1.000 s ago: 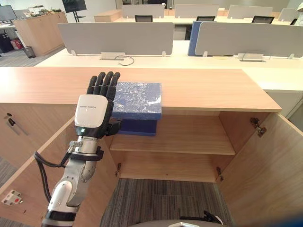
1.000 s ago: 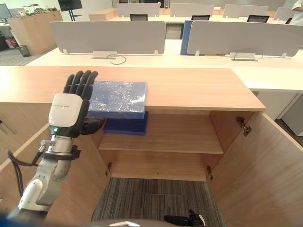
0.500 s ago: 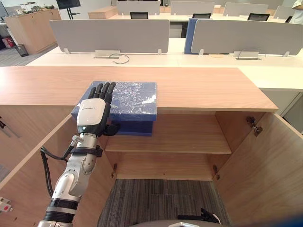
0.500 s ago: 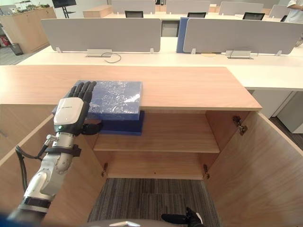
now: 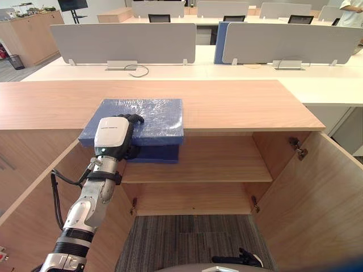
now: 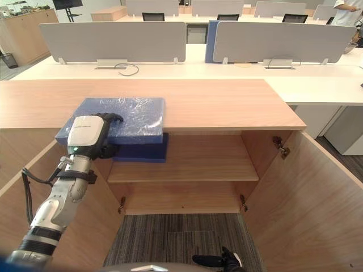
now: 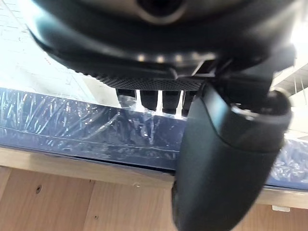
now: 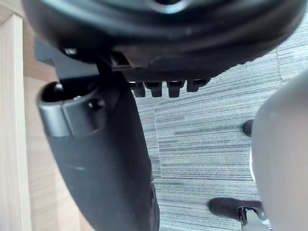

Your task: Walk over to the cabinet, pick up the folder, carry it to the office cabinet, place the folder inside the office cabinet, then close the office cabinet door

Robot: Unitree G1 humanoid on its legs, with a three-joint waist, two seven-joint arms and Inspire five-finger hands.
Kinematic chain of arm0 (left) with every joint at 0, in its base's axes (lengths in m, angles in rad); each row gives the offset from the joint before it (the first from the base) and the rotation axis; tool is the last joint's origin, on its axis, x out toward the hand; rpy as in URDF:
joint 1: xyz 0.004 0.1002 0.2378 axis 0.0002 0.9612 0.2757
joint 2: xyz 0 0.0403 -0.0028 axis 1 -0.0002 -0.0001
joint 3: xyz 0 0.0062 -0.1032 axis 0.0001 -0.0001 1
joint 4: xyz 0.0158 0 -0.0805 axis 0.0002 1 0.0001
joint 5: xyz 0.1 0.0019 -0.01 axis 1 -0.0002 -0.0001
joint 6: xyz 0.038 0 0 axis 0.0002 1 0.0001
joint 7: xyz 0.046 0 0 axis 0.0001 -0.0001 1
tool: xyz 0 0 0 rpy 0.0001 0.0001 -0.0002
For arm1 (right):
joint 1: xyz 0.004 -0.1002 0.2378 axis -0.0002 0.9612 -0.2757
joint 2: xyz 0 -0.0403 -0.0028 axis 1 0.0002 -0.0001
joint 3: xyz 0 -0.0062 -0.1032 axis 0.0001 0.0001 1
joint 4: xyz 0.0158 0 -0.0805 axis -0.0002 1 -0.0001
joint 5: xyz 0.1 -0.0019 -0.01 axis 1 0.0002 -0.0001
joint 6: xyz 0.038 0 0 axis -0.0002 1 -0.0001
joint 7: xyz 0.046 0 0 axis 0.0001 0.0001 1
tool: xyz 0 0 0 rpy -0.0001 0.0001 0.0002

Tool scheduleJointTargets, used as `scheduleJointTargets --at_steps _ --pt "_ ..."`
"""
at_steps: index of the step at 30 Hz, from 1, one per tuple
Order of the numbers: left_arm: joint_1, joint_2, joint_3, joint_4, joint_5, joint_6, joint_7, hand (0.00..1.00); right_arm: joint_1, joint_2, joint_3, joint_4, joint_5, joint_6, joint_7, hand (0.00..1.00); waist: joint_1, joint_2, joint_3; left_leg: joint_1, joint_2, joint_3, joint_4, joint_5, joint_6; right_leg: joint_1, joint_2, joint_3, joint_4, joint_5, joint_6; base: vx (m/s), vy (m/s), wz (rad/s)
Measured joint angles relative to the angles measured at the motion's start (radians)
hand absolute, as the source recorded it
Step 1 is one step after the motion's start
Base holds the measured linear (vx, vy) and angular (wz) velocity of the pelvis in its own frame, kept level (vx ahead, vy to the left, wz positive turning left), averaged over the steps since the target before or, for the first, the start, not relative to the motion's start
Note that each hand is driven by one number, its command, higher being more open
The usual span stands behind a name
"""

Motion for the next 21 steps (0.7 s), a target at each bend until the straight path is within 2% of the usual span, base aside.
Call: scheduleJointTargets --at_steps 5,7,9,11,15,18,21 --pt "-0.068 0.014 -0.002 -0.006 0.010 -0.007 0.025 0.00 -0.010 -0.005 0.019 0.000 0.000 -0.001 -0.001 1.00 -0.007 0.007 0.009 0.015 0.000 0.001 0.000 -0.002 -0.001 0.016 0.000 0.000 -0.002 0.000 0.000 -0.01 0.001 -0.01" --pt "-0.063 0.011 -0.001 -0.048 -0.002 -0.006 0.027 0.00 -0.011 -0.005 0.022 0.000 0.001 -0.001 -0.002 1.00 -0.007 0.006 0.012 0.014 0.000 0.000 0.000 -0.003 -0.001 0.015 0.000 0.000 -0.003 -0.001 0.000 -0.02 0.000 0.00" --pt "-0.011 0.009 0.009 -0.145 -0.023 -0.011 0.016 0.00 -0.011 -0.003 0.018 0.001 0.001 -0.001 -0.006 1.00 -0.007 0.003 0.013 0.011 -0.002 -0.001 0.000 -0.005 -0.001 0.013 0.000 0.000 -0.004 -0.002 0.000 0.00 0.000 0.00" --pt "0.094 -0.047 0.012 -0.304 -0.059 -0.042 0.016 0.00 -0.010 -0.002 -0.001 0.012 0.002 -0.002 -0.008 1.00 -0.004 0.000 0.013 0.005 -0.002 -0.002 0.000 -0.006 -0.001 0.008 -0.004 0.001 -0.004 -0.002 0.001 0.01 0.000 0.02" --pt "0.225 -0.161 0.002 -0.509 -0.175 -0.121 -0.001 0.00 -0.015 -0.002 -0.030 0.042 0.004 -0.002 -0.010 1.00 0.010 -0.001 0.013 -0.003 -0.002 -0.006 0.005 -0.004 0.002 0.001 -0.003 0.001 0.000 0.000 -0.001 0.00 -0.001 0.03" --pt "0.304 -0.270 -0.004 -0.618 -0.353 -0.153 -0.045 0.00 -0.019 -0.002 -0.052 0.054 0.004 -0.005 -0.017 1.00 0.012 0.006 0.012 -0.006 0.002 -0.008 0.002 0.001 0.002 -0.007 0.004 0.003 0.010 0.002 -0.005 -0.01 -0.002 0.00" --pt "0.339 -0.316 0.002 -0.640 -0.574 -0.159 -0.059 0.00 -0.024 -0.006 -0.054 0.065 0.009 -0.004 -0.027 1.00 0.012 0.018 0.011 -0.007 0.005 -0.011 0.000 0.002 0.003 -0.010 0.006 0.003 0.016 0.001 -0.008 -0.07 -0.003 0.01"
